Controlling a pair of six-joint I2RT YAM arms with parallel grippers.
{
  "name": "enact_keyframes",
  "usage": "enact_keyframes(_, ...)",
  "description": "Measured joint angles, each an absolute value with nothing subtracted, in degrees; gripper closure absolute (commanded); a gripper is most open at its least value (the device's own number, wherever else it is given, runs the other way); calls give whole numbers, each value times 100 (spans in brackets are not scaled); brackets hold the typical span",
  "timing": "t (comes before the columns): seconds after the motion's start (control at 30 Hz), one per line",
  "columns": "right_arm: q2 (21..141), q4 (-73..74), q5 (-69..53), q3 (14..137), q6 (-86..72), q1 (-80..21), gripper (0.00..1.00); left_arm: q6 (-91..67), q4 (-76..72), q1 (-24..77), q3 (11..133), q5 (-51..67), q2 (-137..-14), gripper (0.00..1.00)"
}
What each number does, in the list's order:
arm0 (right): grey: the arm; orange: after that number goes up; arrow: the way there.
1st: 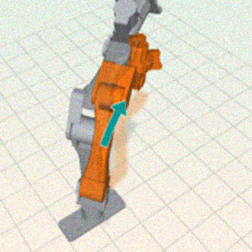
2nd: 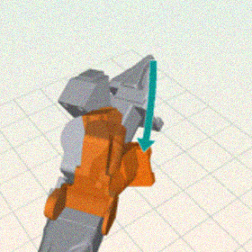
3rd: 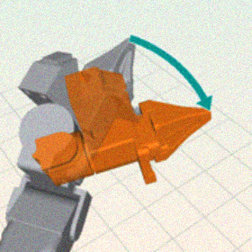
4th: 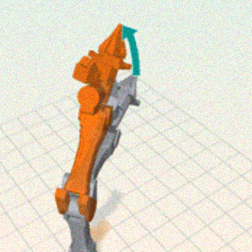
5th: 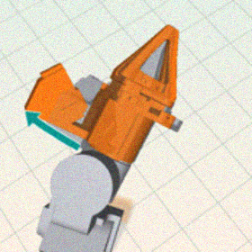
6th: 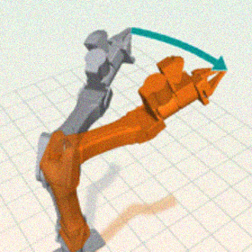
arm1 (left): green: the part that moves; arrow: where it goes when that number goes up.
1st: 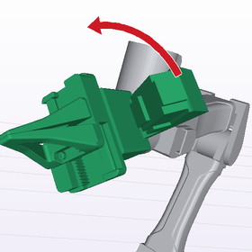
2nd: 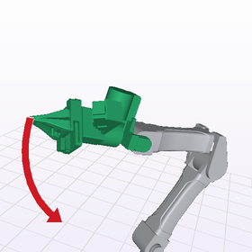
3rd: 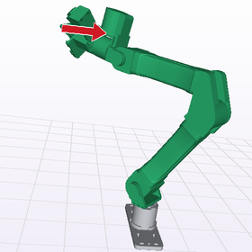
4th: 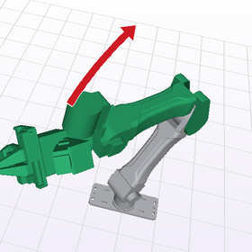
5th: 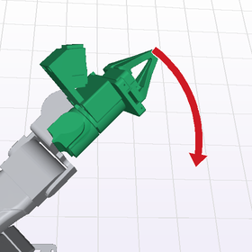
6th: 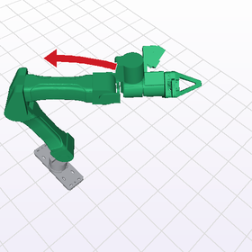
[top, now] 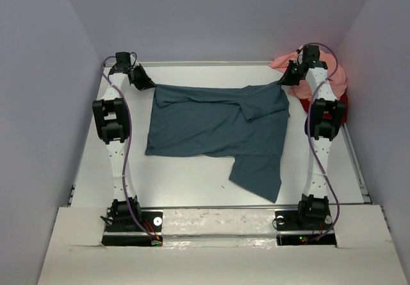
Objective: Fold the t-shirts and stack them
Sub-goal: Fold the flattened tshirt in 1/3 of the way
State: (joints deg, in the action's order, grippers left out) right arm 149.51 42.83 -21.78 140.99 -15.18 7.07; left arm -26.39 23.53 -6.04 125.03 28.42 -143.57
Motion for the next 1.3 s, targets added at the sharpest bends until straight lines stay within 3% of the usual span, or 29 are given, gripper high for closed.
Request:
enact_keyframes(0.97, 15568, 3503, -2351, 14562, -1955, 716, 100, -2615, 2335, -851, 11760, 2626, -14081, 100)
enact_keyframes(1.0, 15585, 3483, -2364, 14580, -1986, 716, 94, -2613, 2335, -851, 11760, 2624, -14081, 100)
enact_keyframes(1.03, 15607, 3441, -2386, 14586, -2023, 714, 74, -2613, 2335, -851, 11760, 2620, -14081, 98)
enact_keyframes(1.13, 15616, 3398, -2451, 14586, -2075, 709, 43, -2604, 2335, -851, 11762, 2628, -14081, 77)
enact_keyframes(1.17, 15616, 3345, -2482, 14573, -2099, 709, 41, -2591, 2338, -851, 11764, 2641, -14081, 61)
enact_keyframes(1.27, 15605, 3118, -2604, 14481, -2121, 709, 37, -2611, 2287, -869, 11767, 2755, -14077, 39)
enact_keyframes(1.3, 15589, 3068, -2628, 14446, -2123, 709, 37, -2600, 2226, -873, 11756, 2790, -14046, 36)
